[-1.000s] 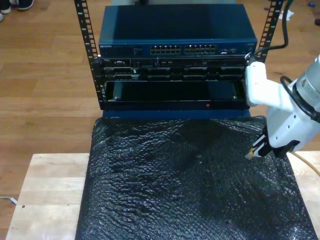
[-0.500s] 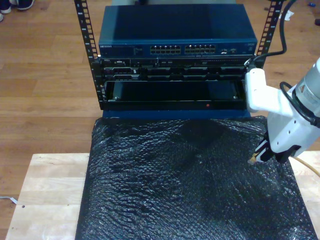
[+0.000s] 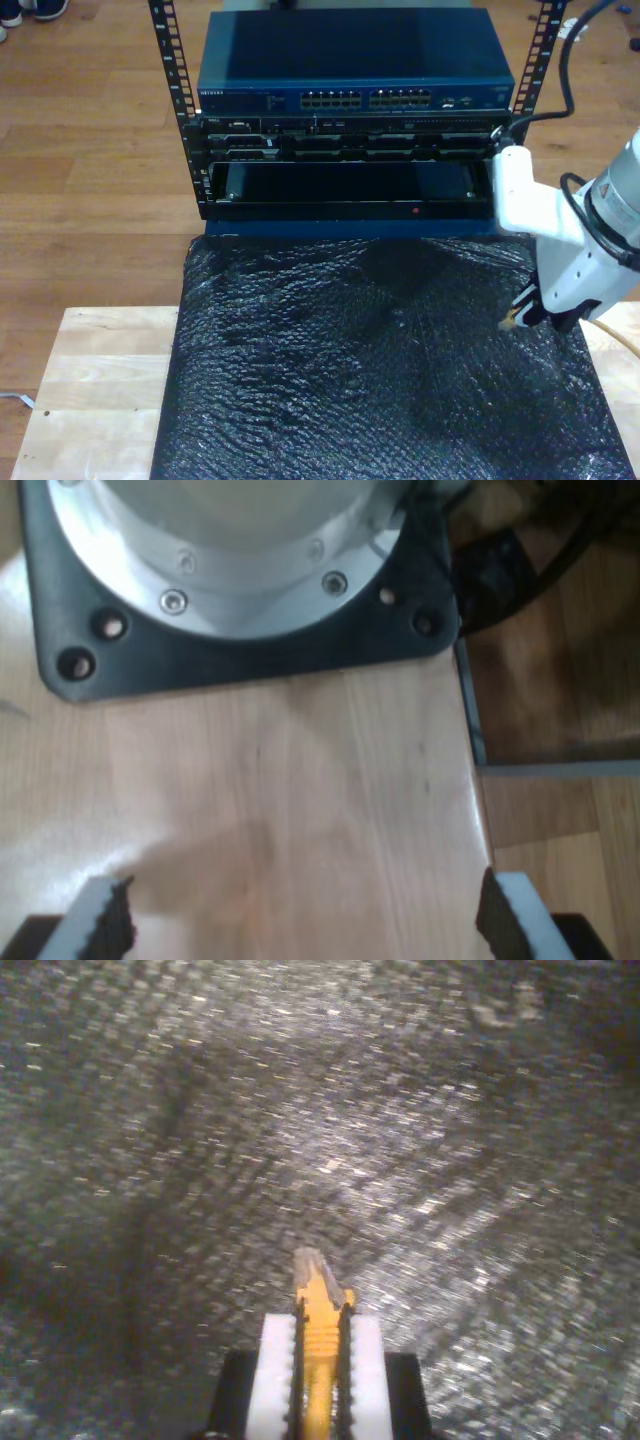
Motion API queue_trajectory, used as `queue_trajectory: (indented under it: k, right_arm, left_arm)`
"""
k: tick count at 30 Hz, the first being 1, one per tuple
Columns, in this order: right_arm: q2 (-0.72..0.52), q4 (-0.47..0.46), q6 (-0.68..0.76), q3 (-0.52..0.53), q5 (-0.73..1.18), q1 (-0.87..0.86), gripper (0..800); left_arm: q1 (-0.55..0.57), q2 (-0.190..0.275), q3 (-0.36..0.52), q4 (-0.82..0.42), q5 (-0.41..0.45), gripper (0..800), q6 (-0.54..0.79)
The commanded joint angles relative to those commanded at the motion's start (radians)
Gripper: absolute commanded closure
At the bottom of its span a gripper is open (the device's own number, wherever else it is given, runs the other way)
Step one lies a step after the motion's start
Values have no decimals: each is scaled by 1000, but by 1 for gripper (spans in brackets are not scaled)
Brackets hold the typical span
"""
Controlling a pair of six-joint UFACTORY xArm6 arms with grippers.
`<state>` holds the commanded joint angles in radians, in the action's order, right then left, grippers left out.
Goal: Grab the cable and plug it in
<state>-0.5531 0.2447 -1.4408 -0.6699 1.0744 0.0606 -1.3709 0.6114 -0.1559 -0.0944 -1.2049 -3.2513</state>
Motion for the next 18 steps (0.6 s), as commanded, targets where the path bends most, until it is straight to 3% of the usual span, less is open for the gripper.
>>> queue_trajectory:
  k: [10, 14, 18]
  right_arm:
    - [9, 2, 2, -23, -38, 12, 800]
    - [17, 2, 2, -46, -38, 12, 800]
    - [17, 0, 6, -41, -46, 12, 800]
  left_arm:
    - [0, -12, 28, 2, 68, 0, 23]
    - [0, -23, 75, 3, 155, 0, 64]
    - [-5, -29, 89, 5, 184, 0, 75]
